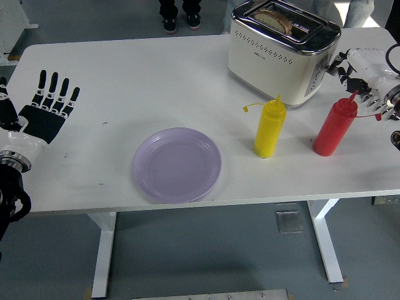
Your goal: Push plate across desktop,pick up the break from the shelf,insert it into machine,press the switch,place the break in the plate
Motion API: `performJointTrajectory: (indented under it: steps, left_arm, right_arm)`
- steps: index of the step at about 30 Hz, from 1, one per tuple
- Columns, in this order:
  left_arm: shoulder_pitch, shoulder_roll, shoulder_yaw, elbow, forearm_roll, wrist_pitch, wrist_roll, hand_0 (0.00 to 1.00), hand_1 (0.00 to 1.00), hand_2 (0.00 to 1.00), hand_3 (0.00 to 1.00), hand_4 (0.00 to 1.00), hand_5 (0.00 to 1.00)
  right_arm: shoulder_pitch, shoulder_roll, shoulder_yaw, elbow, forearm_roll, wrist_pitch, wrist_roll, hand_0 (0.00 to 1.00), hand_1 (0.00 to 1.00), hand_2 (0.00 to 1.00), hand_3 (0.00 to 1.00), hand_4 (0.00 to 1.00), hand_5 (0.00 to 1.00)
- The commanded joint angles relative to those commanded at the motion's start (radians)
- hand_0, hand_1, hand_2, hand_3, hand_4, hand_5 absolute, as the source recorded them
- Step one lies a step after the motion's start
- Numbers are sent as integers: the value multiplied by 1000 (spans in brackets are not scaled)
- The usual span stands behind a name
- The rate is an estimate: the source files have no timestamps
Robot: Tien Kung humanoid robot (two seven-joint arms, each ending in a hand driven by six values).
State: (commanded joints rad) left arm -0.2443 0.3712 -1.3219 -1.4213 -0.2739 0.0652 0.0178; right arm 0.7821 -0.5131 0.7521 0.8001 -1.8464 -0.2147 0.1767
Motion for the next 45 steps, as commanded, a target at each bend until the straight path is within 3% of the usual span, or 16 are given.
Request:
performJointTrajectory:
  steps: [12, 29, 30, 37, 45]
  left_arm:
    - [4, -4, 5, -3, -9, 0, 2, 812, 743, 703, 697, 796, 998]
    - [8, -6, 2, -3, -13, 0, 1, 811, 742, 702, 697, 796, 998]
    - [8, -6, 2, -2, -13, -1, 2, 811, 741, 703, 696, 795, 998]
    - [10, -7, 1, -2, -17, -1, 3, 810, 740, 701, 696, 795, 998]
    - [15, -6, -1, -2, -22, -2, 5, 810, 741, 702, 696, 795, 998]
  right_arm:
    - [2, 26, -39, -62, 35, -26, 23, 447, 471, 614, 553, 259, 2]
    - [-7, 44, -83, -94, 86, -37, 34, 452, 494, 616, 553, 257, 2]
    - [-8, 44, -82, -92, 88, -37, 34, 467, 536, 619, 556, 256, 2]
    - [-23, 30, -33, -49, 74, -30, 25, 471, 544, 621, 557, 257, 2]
    - [-65, -20, 96, 76, 38, 7, -10, 481, 551, 625, 561, 258, 2]
